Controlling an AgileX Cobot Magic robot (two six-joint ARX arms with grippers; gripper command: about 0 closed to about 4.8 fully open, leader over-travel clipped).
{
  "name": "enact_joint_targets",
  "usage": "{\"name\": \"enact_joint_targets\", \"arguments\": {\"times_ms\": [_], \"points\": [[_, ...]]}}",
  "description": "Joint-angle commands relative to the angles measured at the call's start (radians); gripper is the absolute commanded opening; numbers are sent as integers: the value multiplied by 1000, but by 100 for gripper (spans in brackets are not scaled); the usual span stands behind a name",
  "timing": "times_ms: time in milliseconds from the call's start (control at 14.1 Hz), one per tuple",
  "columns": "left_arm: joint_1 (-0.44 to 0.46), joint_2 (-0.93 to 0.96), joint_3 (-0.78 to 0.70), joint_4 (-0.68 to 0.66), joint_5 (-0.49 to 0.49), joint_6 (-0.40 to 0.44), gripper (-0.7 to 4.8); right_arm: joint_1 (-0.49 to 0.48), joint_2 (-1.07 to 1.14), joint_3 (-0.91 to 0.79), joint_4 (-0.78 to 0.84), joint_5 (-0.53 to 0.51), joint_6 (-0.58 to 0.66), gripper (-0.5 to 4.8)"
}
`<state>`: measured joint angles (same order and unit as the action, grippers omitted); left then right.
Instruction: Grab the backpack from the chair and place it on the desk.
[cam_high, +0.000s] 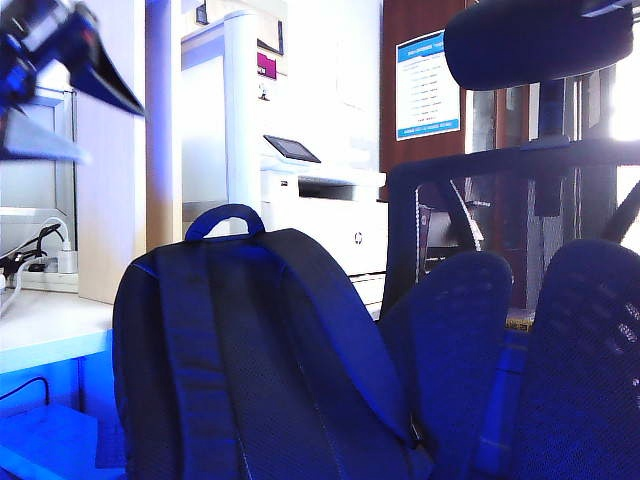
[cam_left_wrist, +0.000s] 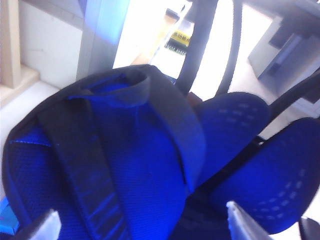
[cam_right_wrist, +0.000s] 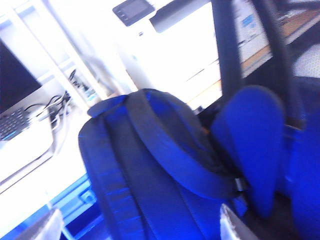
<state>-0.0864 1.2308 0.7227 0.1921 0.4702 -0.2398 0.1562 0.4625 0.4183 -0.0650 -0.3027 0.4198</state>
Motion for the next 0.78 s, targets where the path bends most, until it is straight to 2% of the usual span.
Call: {"name": "enact_joint_targets", "arguments": {"times_ms": [71,283,779], "points": [[1,126,26,48,34,4,467,0,141,88,48,-59,0,406],[1,280,54,121,50,-4,467,0,257,143,86,-118,0,406],[1,621,293,115,58,-31,466,2,376,150,110,-174,0,406]]}}
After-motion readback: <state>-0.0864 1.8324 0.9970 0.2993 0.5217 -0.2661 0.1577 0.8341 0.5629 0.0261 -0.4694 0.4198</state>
